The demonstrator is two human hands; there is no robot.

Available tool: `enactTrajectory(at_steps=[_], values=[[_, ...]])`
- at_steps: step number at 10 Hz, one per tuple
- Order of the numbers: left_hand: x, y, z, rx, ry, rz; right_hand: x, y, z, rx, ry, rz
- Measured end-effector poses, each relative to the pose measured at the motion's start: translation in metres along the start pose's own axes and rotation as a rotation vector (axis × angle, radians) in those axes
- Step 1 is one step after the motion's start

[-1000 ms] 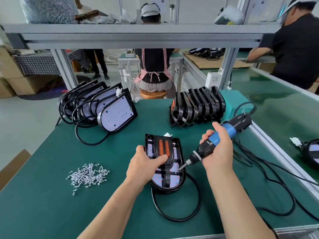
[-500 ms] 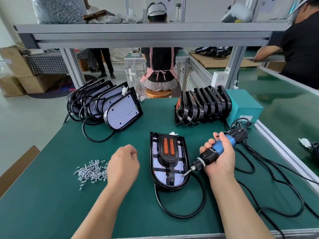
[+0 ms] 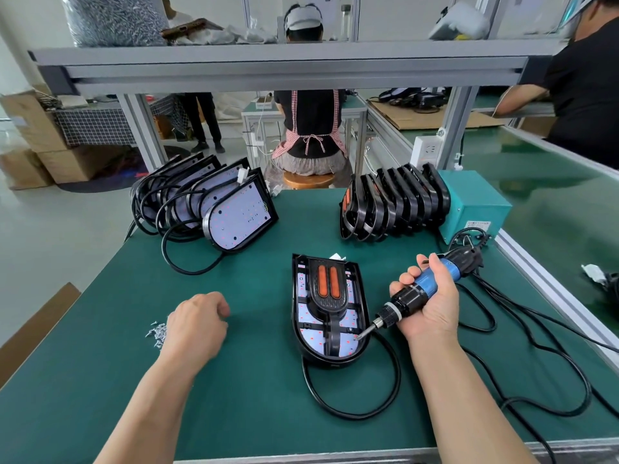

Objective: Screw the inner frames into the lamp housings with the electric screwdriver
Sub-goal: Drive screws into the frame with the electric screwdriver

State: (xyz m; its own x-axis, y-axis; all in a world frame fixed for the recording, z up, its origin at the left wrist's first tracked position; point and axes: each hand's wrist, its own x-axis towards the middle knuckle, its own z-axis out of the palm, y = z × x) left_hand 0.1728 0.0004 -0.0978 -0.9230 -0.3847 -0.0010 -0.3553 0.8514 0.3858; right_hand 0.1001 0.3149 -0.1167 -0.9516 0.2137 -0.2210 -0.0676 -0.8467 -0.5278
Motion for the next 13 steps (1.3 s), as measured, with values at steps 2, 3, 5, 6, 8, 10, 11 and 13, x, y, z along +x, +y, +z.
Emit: enactTrajectory(at_steps=[2, 3, 5, 6, 8, 10, 11, 13], values=[[0.000, -0.001, -0.001, 0.027, 0.043, 0.003, -0.001, 0.000, 0.000, -0.005, 0.005, 0.002], [0.000, 0.000, 0.001, 0.076, 0.050, 0.017, -0.002, 0.000, 0.001, -0.006, 0.006, 0.001], [0.001, 0.002, 0.002, 0.033, 0.128, -0.016, -0.003, -0.001, 0.001, 0.004, 0.006, -0.002], [0.002, 0.004, 0.001, -0.036, 0.181, -0.017, -0.002, -0.002, 0.001, 0.007, 0.006, -0.004], [0.001, -0.002, -0.005, -0.018, 0.131, -0.092, -0.005, -0.002, 0.004, 0.005, 0.021, -0.005], [-0.022, 0.035, -0.024, -0.541, 0.136, 0.055, -0.016, -0.006, 0.024, 0.049, 0.024, -0.025], [-0.042, 0.065, -0.022, -0.833, -0.066, 0.147, -0.024, -0.009, 0.043, 0.055, 0.009, -0.042], [-0.063, 0.090, -0.007, -1.060, -0.359, 0.134, -0.044, -0.017, 0.078, 0.037, -0.022, -0.105]])
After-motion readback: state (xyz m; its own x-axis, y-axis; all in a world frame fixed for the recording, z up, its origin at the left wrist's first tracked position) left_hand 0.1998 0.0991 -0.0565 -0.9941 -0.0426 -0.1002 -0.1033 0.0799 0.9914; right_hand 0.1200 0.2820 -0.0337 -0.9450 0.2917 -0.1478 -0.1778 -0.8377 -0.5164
